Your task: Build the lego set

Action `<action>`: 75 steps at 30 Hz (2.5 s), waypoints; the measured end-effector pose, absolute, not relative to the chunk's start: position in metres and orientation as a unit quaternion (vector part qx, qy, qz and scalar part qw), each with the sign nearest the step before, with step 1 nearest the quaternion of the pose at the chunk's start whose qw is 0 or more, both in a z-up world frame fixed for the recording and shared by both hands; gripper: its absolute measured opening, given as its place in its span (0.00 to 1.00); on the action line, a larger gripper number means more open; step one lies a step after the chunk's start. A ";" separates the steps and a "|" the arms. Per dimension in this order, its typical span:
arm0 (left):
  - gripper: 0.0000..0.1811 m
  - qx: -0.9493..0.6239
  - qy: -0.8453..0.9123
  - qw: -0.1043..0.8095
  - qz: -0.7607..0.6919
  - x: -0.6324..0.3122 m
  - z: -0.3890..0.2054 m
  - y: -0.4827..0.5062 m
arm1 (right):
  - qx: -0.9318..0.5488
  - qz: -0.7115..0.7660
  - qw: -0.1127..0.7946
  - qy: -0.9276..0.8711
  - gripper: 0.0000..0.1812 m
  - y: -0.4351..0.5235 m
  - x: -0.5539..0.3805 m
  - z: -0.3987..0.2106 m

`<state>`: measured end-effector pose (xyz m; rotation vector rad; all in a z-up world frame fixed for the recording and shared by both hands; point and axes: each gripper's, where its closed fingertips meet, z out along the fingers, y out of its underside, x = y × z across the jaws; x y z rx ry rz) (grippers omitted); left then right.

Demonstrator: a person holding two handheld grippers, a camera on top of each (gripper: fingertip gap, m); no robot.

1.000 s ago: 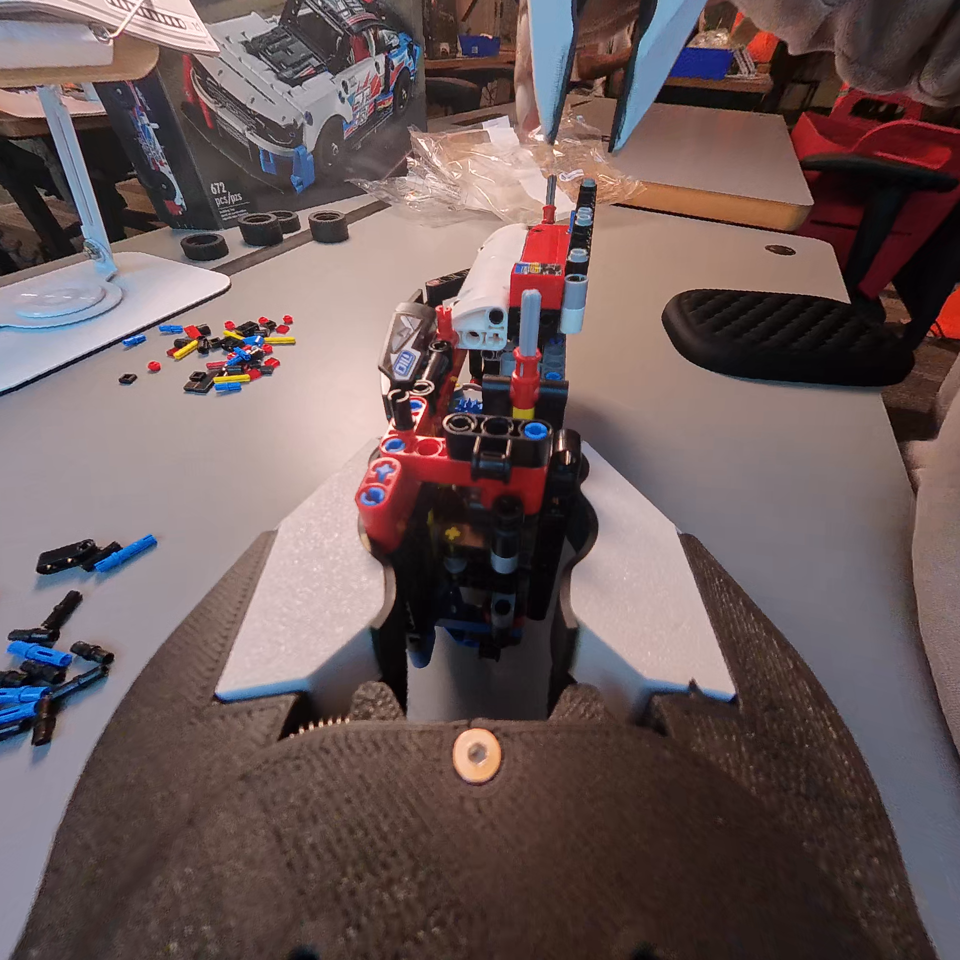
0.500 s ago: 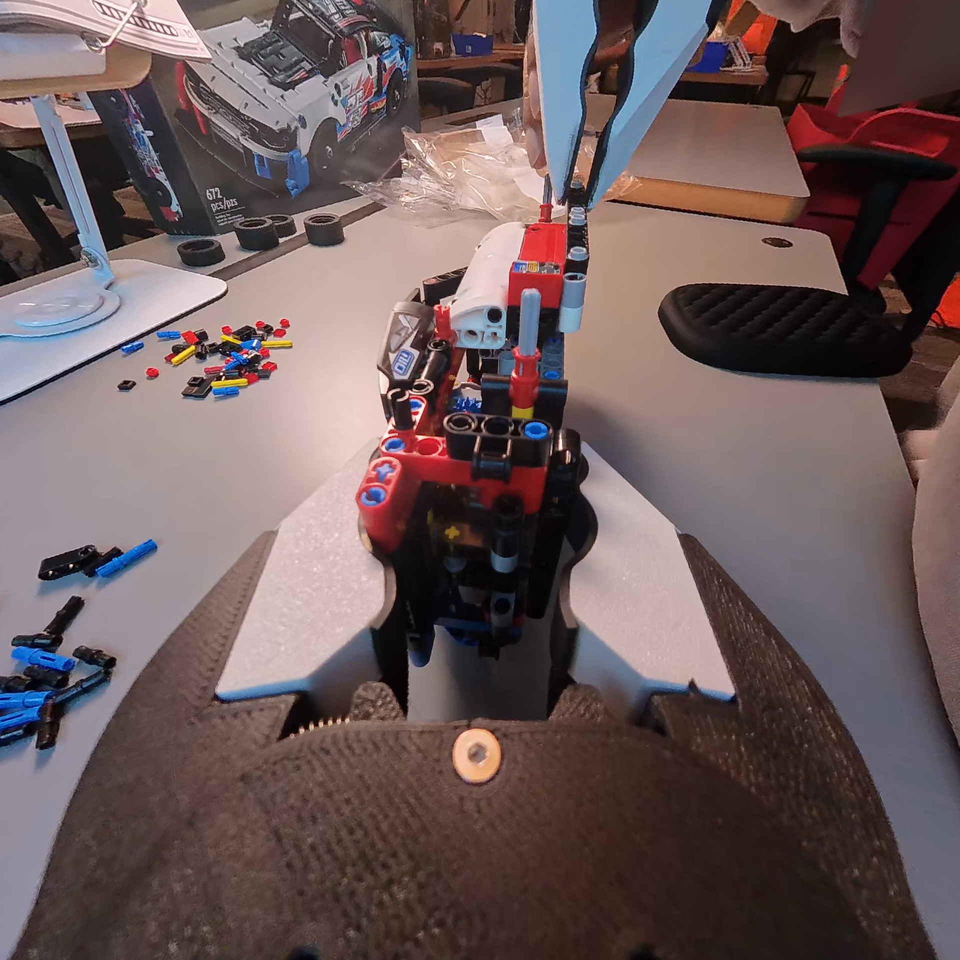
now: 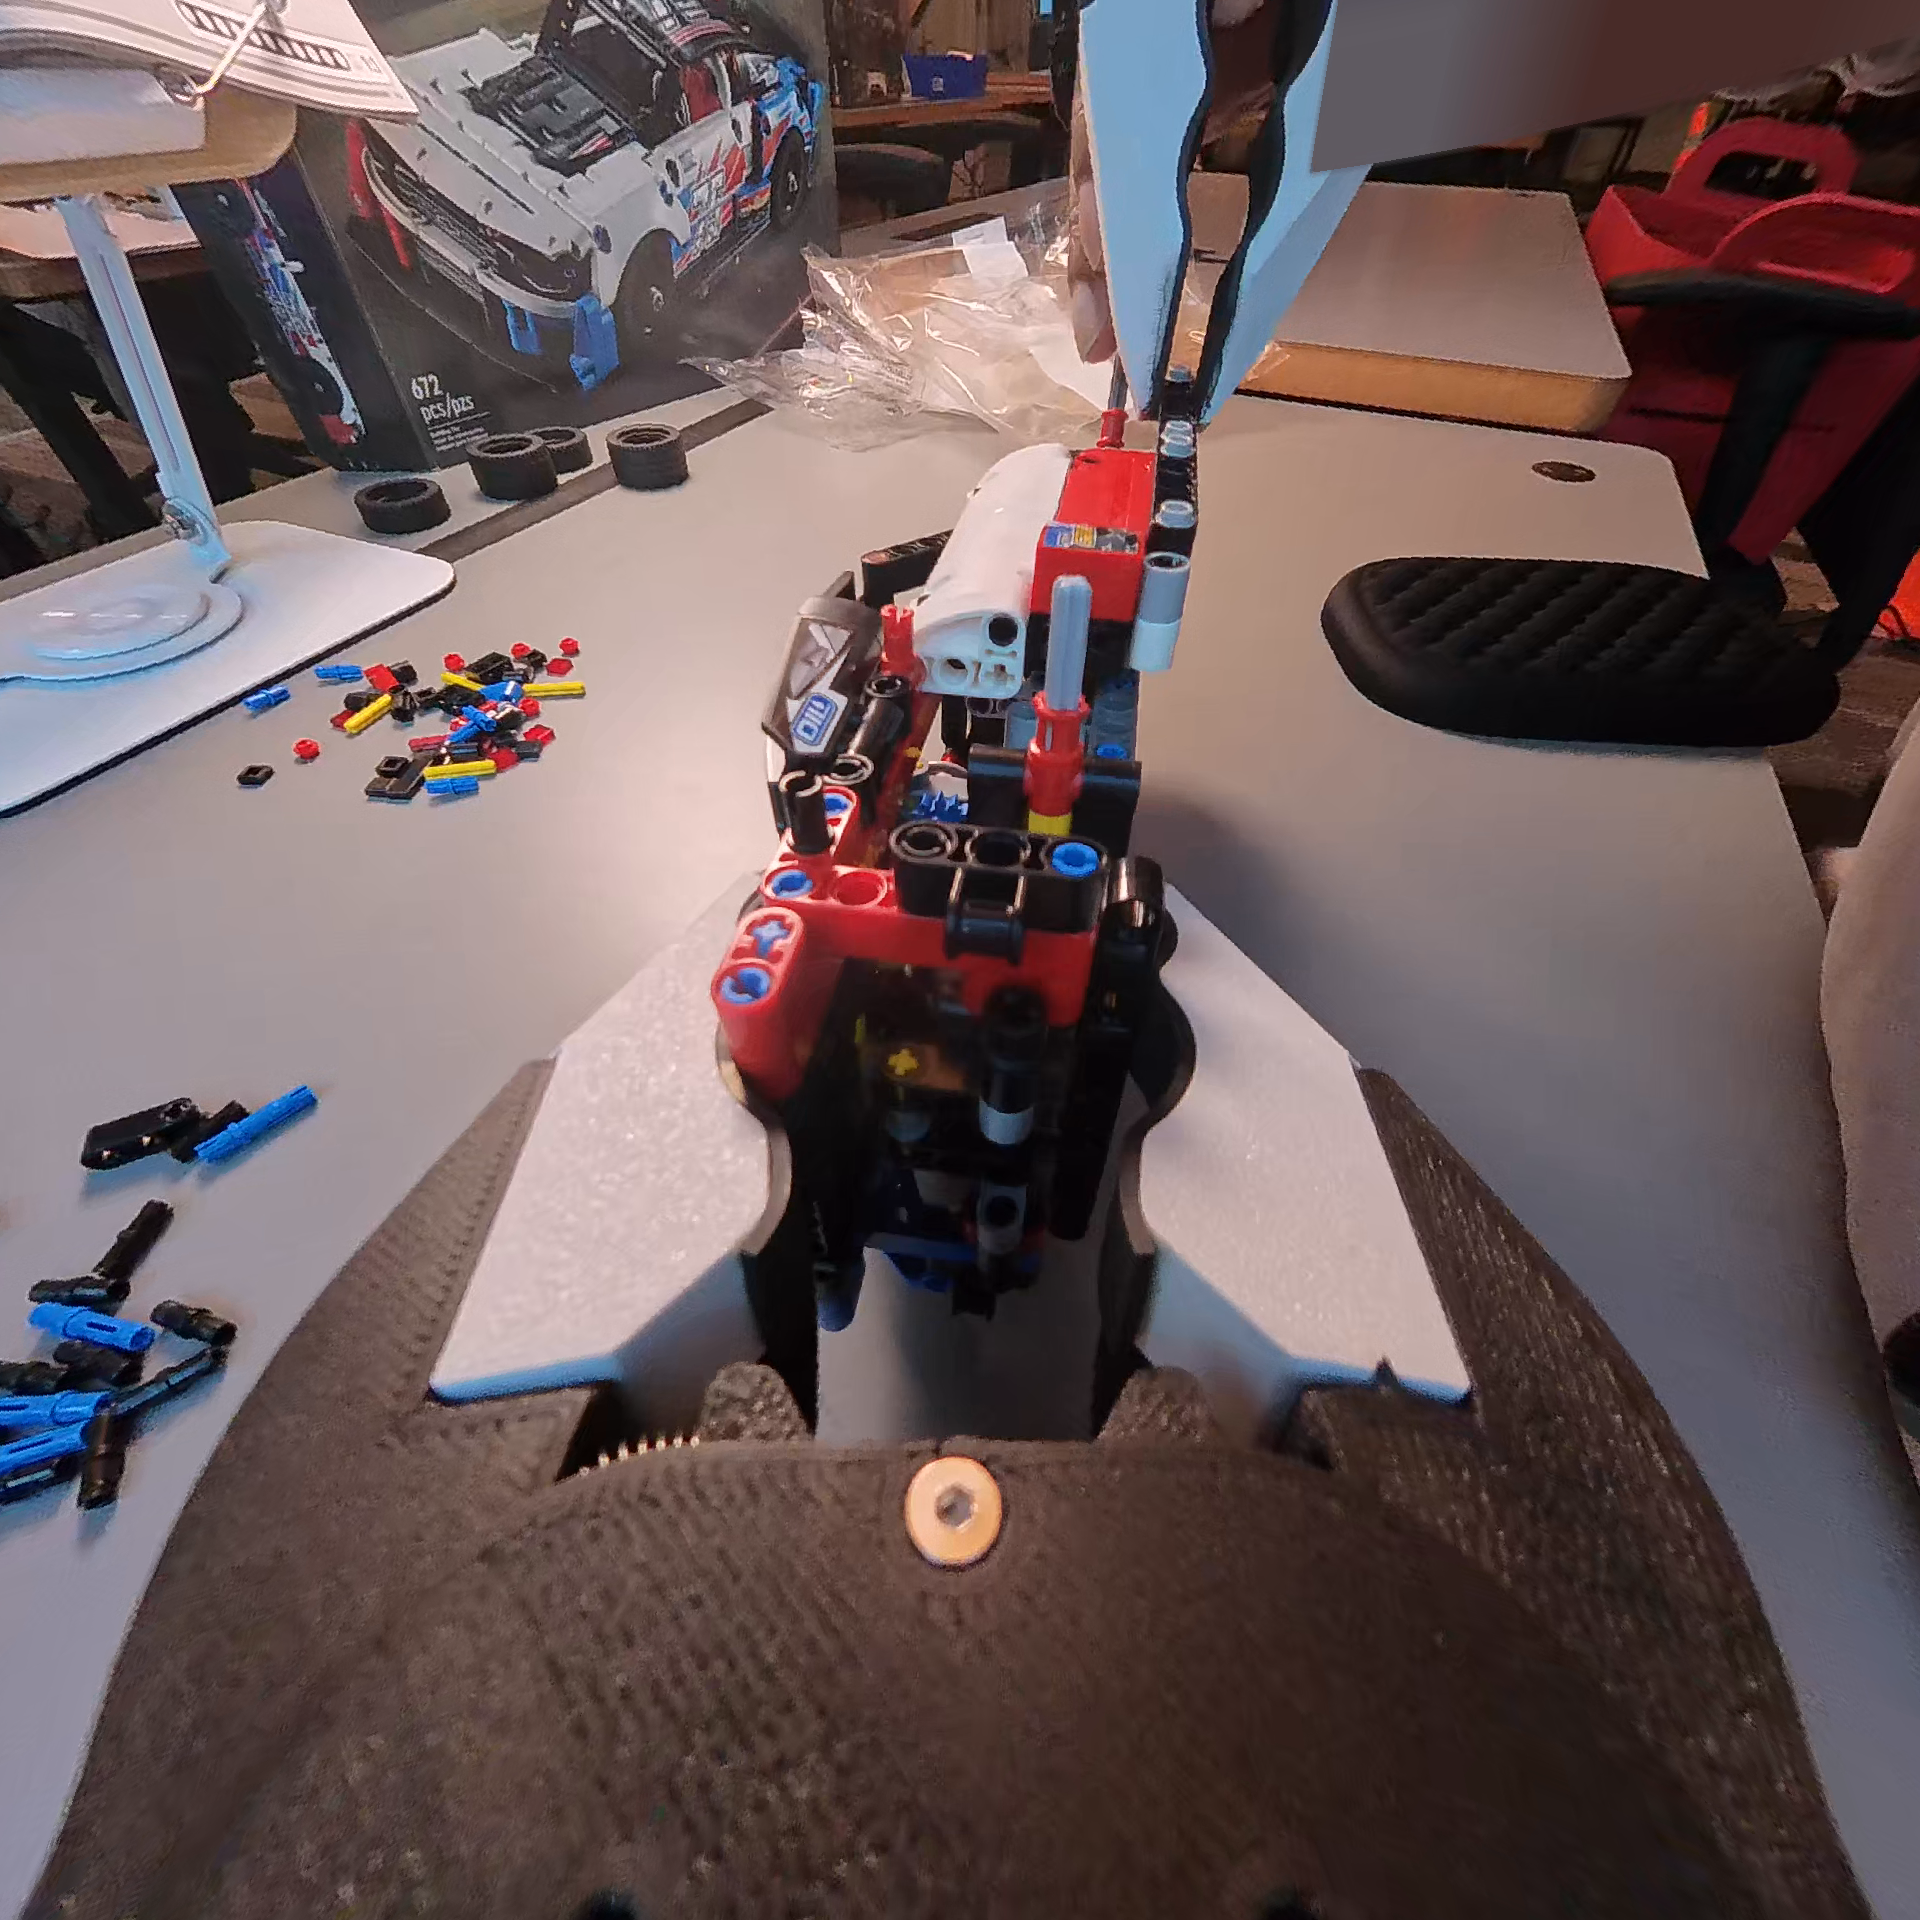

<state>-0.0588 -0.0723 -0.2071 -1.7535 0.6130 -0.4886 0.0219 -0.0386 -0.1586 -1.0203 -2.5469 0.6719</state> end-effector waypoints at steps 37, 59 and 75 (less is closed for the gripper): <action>0.36 -0.737 0.263 0.585 -0.212 -0.059 -0.206 -0.074 | -0.382 0.265 0.183 -0.866 0.02 -0.035 0.025 -0.158; 0.36 -0.746 0.255 0.578 -0.210 -0.061 -0.206 -0.074 | -0.411 0.211 0.105 -0.881 0.02 -0.034 0.023 -0.170; 0.36 -0.752 0.247 0.569 -0.222 -0.063 -0.207 -0.074 | -0.382 0.237 0.153 -0.880 0.10 -0.051 -0.001 -0.140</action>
